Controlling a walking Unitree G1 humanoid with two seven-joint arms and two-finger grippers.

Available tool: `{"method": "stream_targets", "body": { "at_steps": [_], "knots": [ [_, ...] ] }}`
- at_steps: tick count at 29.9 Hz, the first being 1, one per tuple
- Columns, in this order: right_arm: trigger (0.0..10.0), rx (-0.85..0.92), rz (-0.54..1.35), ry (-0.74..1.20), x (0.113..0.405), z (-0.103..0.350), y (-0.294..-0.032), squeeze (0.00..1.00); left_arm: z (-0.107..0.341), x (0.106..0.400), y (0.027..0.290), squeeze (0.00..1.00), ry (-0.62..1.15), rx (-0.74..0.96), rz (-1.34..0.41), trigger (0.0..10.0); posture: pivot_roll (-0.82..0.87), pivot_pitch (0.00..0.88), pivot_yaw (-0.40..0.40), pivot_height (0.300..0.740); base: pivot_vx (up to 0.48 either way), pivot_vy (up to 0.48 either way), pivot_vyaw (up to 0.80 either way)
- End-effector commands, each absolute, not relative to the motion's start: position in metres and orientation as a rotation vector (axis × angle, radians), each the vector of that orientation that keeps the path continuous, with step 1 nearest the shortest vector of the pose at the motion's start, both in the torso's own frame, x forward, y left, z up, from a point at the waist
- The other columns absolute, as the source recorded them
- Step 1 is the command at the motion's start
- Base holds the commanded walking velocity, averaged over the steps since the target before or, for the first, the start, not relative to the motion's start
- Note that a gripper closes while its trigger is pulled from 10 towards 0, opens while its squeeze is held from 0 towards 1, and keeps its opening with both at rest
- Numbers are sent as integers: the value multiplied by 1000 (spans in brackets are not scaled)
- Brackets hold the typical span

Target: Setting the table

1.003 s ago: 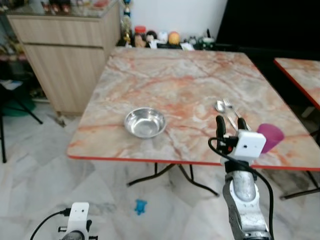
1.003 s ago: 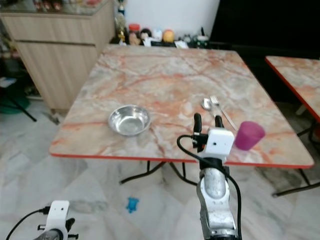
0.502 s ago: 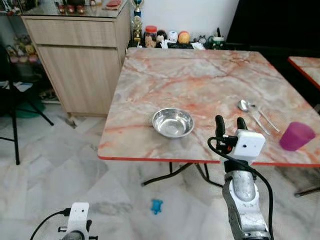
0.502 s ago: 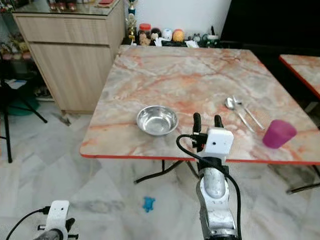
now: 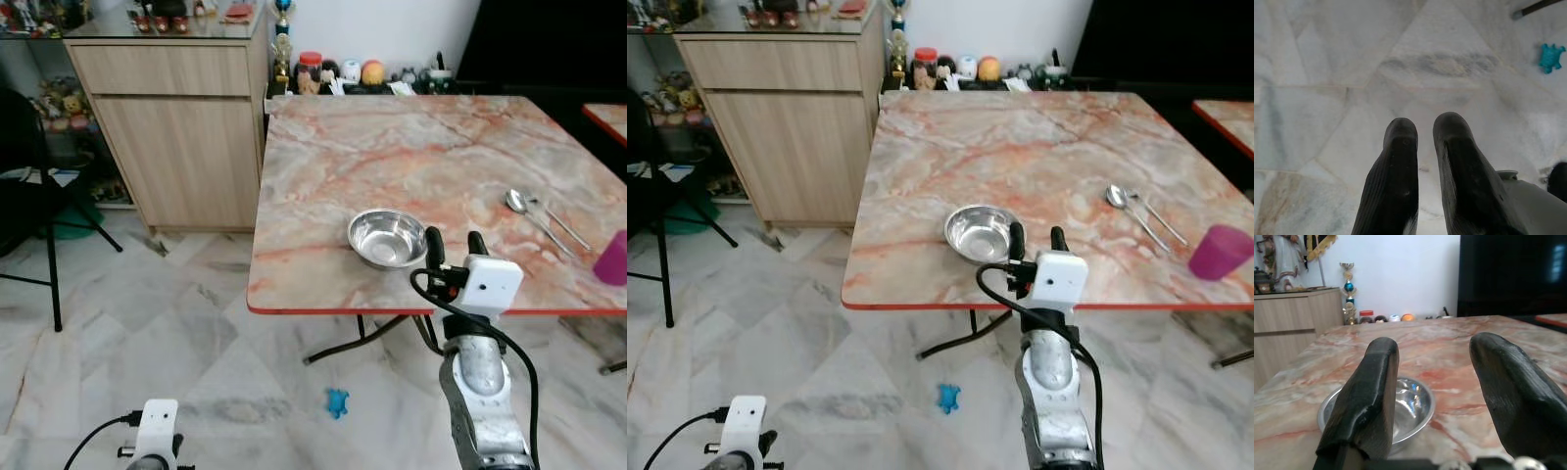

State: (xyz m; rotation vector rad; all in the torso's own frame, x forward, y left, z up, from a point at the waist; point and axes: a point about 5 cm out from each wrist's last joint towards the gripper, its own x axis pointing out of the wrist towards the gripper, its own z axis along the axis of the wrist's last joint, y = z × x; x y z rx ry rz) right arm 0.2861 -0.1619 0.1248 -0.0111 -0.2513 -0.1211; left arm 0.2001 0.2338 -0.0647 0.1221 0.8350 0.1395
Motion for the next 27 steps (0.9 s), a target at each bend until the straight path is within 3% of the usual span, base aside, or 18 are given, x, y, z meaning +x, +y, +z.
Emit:
{"method": "stream_targets", "body": {
  "at_steps": [1, 27],
  "knots": [
    [10000, -9, -127, -252, 287, 126, -165, 0, -66, 199, 231, 0, 836, 108, 135, 10000, 107, 0, -38, 740, 0, 0, 0],
    [10000, -10, -104, -247, 287, 125, -161, 0, -66, 200, 230, 0, 836, 108, 133, 10000, 108, 0, -38, 740, 29, 0, 0]
  ]
}}
